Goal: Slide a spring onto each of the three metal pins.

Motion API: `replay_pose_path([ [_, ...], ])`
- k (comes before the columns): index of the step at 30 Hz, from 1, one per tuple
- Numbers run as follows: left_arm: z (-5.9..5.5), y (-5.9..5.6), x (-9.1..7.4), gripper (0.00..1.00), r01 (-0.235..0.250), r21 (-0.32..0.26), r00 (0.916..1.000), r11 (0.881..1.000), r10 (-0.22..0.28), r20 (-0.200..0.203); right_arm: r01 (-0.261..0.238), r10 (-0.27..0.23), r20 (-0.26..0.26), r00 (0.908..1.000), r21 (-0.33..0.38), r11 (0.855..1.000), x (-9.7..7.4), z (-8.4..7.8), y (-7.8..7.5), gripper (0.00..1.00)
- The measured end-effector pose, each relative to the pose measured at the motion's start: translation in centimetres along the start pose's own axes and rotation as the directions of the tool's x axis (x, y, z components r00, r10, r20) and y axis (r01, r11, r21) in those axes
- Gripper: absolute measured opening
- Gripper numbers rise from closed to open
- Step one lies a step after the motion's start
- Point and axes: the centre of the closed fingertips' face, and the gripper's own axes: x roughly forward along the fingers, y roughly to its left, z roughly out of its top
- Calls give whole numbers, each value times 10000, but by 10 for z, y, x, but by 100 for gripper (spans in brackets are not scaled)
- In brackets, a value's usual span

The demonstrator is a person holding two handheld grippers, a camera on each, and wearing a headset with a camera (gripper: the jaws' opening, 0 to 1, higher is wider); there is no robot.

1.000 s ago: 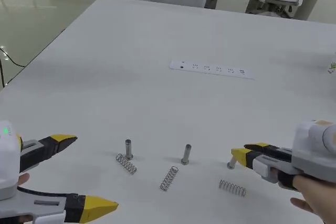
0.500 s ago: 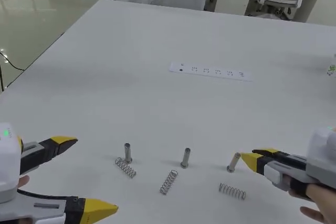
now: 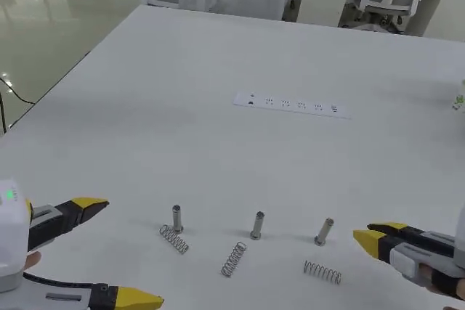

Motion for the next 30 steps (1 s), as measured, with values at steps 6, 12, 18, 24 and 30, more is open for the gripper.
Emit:
replay_pose_path([
  [6, -1, 1, 0, 97, -27, -11, 10000, 10000, 27, -35, -246, 214, -325, 9992, -1038, 9943, -2, -3, 3, 15],
  [12, -3, -1, 2, 97, 26, 6, 10000, 10000, -26, -90, -633, 533, -610, 9967, -1764, 9823, 0, -4, 12, 16],
  [18, -4, 0, 1, 97, -2, -23, 9999, 10000, 2, -106, -1314, 922, -1409, 9857, -3019, 9442, 6, -13, 24, 17],
  [24, -5, 2, -2, 97, -75, -29, 9999, 10000, 75, -106, -2090, 1060, -2371, 9657, -4673, 8590, 12, -26, 36, 17],
  [30, -7, 1, -2, 97, -77, -60, 9999, 10000, 76, -120, -2767, 1117, -3262, 9387, -5194, 8085, 19, -43, 45, 17],
])
